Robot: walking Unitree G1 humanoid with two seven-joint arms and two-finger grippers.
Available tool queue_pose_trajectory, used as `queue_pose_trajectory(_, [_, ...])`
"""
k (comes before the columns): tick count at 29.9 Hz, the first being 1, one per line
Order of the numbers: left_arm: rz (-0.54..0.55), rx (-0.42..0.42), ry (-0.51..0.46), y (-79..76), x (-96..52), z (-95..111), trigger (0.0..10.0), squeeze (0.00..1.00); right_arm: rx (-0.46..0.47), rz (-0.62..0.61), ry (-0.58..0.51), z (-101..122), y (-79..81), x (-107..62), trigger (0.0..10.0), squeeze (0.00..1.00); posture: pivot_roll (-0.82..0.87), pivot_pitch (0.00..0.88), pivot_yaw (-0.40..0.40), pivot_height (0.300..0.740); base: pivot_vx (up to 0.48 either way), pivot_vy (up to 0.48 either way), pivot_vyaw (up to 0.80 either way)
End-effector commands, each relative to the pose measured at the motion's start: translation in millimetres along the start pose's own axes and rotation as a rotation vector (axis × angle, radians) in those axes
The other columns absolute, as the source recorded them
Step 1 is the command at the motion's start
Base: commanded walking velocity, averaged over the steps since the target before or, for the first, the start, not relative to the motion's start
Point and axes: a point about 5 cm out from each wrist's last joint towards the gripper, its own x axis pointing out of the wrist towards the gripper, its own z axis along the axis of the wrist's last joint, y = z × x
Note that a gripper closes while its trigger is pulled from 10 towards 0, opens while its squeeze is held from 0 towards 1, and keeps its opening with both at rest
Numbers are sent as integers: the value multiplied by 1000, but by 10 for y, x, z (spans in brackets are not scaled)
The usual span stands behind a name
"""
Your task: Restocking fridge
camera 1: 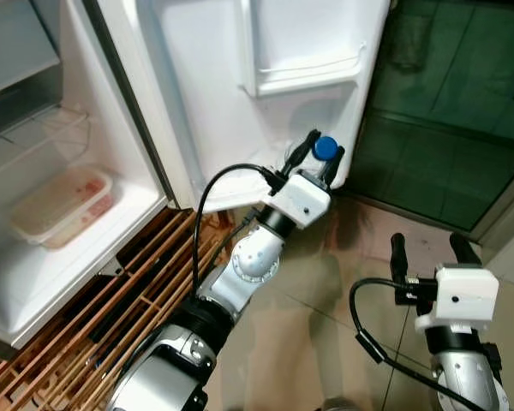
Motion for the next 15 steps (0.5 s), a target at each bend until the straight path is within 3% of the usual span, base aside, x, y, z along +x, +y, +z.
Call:
queue_pose_trajectory(1, [-16,51,-34,-36,33,17,10000,0,-5,-1,-6,9,12,-24,10000,0,-340,46,93,732,0,0,0])
queue_pose_trajectory(4, [-40,55,13,-88,25,-53,10000,0,-8,-3,-1,8,21,-37,10000,0,-348,51,98,732,0,0,0])
queue_pose_trajectory(6, [-33,9,22,-57,48,-53,10000,0,-11,-6,0,10,20,-42,10000,0,-352,55,101,732,0,0,0])
queue_pose_trajectory(9, [2,-41,31,45,74,-50,10000,0,-13,-13,1,18,19,-51,10000,0,-355,60,105,732,0,0,0])
queue_pose_trajectory(10, [34,-96,48,150,84,-57,10000,0,-14,-17,2,26,19,-56,10000,0,-355,62,106,732,0,0,0])
queue_pose_trajectory(15, [84,-180,110,415,41,-83,10000,0,-14,-24,0,48,3,-57,10000,0,-338,60,107,732,0,0,0])
